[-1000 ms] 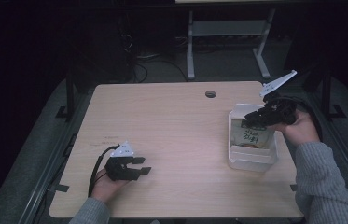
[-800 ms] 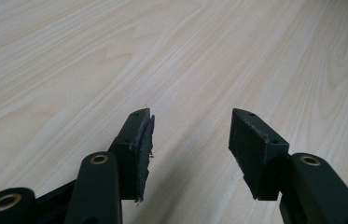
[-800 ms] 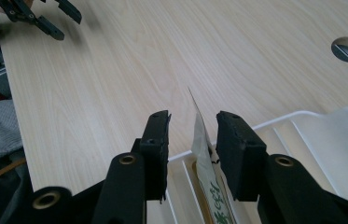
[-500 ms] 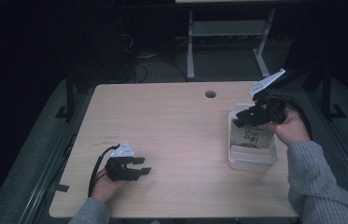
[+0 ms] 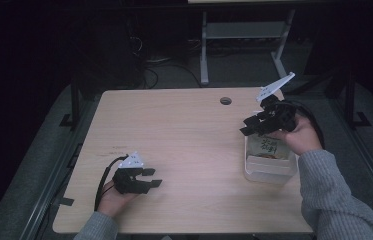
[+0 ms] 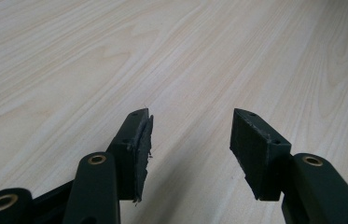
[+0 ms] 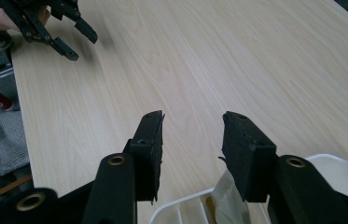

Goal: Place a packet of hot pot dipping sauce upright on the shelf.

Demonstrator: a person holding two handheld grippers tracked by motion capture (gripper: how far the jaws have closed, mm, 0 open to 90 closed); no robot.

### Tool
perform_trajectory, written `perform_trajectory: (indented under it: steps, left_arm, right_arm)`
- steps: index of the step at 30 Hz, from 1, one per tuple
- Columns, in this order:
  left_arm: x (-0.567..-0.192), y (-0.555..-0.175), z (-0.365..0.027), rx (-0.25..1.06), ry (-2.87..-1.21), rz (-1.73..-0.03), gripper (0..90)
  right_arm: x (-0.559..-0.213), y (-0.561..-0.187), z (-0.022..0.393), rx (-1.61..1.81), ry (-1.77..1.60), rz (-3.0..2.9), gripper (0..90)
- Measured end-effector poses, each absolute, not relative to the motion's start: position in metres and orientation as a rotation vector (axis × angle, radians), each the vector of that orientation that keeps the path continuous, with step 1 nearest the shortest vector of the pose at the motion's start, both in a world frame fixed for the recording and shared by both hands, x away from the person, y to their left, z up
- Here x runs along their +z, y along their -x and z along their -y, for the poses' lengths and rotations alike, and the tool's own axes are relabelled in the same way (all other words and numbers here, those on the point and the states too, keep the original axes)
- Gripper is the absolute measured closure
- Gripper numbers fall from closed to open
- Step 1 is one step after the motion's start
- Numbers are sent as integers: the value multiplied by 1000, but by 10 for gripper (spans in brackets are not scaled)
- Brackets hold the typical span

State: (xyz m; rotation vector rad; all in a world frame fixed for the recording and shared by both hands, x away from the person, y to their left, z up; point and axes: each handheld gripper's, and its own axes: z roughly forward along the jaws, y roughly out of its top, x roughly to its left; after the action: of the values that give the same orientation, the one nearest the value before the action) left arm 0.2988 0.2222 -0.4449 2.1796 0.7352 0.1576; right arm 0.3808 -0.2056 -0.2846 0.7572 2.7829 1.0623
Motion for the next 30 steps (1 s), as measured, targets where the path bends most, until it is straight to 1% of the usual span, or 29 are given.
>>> perform_trajectory:
  steps: [19,30]
  left_arm:
    - [-445,-299,-224,161,-2174,-740,465]
    - [-444,-299,-226,169,-2175,-741,457]
  right_arm:
    - [-295,-376,161,1069,-682,-2835,475]
    - [-306,-371,135,1103,-653,-2866,450]
